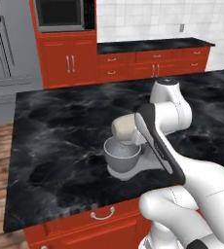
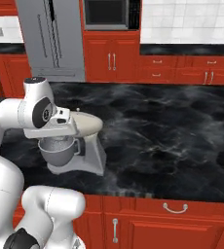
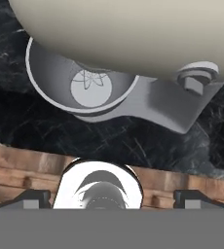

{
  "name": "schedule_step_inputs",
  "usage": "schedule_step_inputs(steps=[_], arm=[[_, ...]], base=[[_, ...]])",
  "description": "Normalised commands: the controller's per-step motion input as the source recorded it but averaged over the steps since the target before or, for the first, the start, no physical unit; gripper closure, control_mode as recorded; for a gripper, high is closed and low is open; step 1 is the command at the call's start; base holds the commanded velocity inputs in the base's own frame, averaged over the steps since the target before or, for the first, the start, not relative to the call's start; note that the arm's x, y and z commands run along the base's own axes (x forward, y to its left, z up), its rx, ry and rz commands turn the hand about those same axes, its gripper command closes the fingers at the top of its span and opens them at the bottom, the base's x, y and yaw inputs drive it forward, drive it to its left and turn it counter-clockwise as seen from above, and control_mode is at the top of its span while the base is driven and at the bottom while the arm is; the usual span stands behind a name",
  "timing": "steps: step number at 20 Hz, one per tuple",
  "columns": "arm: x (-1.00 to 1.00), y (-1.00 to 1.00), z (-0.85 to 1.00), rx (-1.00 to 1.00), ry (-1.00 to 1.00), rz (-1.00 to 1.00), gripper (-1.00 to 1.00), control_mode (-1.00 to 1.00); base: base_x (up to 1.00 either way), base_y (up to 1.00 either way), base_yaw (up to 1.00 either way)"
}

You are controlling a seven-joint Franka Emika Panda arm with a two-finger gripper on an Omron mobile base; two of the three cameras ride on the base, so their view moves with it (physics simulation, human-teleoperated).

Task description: Navigate to the stand mixer.

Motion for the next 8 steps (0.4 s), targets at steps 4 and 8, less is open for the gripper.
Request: schedule_step_inputs(steps=[4, 8], arm=[[0.0, 0.0, 0.0, 0.0, 0.0, 0.0, -1.0, 1.0], [0.0, 0.0, 0.0, 0.0, 0.0, 0.0, -1.0, 1.0]], base=[[0.0, -0.44, 0.17], [0.0, -0.38, 0.08]])
